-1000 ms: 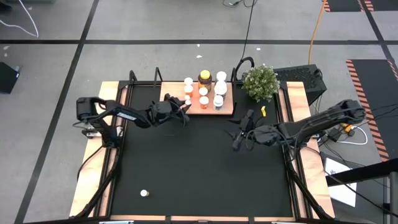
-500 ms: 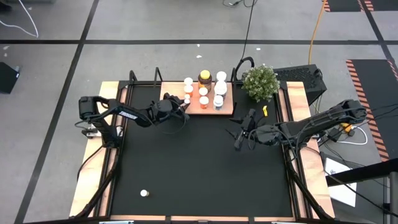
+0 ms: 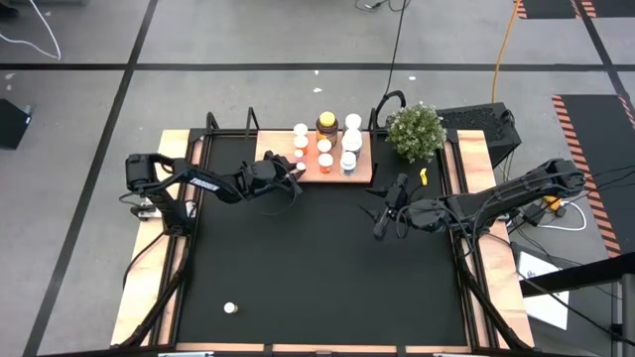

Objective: Pick and place medicine bottles onto shelf by color
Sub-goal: Put the orange pill bottle on the shelf aligned with the other orange pill bottles

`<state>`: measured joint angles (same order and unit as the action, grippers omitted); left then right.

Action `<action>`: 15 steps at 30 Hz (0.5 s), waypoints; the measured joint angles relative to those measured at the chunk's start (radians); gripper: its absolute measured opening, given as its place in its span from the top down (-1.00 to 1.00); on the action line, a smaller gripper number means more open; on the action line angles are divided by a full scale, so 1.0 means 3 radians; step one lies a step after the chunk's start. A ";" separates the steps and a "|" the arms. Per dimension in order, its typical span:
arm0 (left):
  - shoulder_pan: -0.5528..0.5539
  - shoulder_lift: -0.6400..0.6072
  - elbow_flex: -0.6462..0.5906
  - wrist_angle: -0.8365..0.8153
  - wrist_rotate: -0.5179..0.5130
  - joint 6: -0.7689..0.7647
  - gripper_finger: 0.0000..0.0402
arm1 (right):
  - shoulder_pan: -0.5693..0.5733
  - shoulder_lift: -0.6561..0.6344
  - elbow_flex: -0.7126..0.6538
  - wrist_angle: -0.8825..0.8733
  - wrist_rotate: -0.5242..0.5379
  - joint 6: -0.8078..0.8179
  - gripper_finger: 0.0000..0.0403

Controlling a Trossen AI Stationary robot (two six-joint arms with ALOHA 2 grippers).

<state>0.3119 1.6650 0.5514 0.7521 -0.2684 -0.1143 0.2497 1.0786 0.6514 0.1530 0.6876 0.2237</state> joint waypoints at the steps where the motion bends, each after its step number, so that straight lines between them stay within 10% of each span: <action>1: 0.0001 0.0000 0.0001 -0.0016 0.0000 0.0000 0.43 | 0.0000 0.0000 0.0000 0.0000 0.0000 0.0000 -0.08; 15: 0.0006 -0.0003 0.0000 -0.0085 -0.0039 0.0015 -0.05 | 0.0000 0.0000 0.0000 0.0000 0.0001 0.0052 -0.08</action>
<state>0.3138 1.6642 0.5514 0.7265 -0.2802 -0.1098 0.2497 1.0786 0.6514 0.1532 0.6880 0.2394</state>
